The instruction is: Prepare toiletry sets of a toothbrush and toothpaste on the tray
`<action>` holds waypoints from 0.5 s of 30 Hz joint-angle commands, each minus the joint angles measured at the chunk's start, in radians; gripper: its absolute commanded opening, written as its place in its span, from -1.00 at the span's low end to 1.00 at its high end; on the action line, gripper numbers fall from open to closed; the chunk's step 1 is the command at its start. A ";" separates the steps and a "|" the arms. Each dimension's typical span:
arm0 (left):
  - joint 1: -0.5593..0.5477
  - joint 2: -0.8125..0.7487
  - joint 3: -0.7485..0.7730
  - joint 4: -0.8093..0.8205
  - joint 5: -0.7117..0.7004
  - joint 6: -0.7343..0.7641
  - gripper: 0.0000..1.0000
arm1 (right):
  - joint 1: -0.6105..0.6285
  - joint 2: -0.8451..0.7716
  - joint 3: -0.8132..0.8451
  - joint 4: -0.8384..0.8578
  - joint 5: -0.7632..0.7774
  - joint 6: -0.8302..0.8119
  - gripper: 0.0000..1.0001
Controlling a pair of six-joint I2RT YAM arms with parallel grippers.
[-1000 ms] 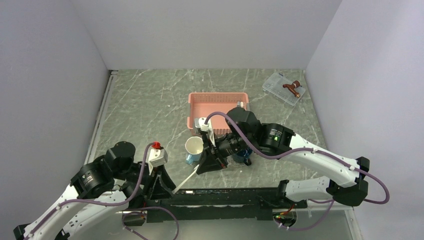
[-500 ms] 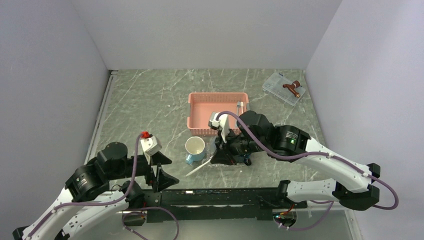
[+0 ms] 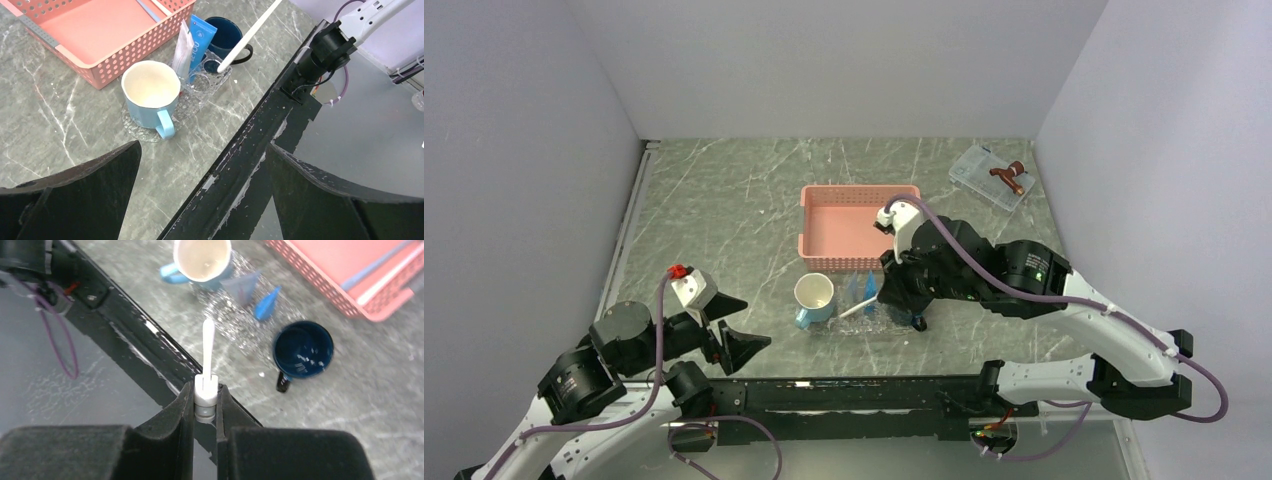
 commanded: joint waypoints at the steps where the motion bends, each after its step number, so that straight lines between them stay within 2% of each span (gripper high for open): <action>1: 0.002 -0.022 -0.022 0.054 -0.020 -0.022 0.99 | -0.016 0.037 0.049 -0.168 0.123 0.091 -1.00; 8: 0.001 -0.039 -0.036 0.063 -0.026 -0.024 0.99 | -0.038 0.050 0.005 -0.185 0.165 0.145 -1.00; 15: 0.002 -0.036 -0.039 0.066 -0.031 -0.024 0.99 | -0.051 0.062 -0.066 -0.093 0.165 0.130 -1.00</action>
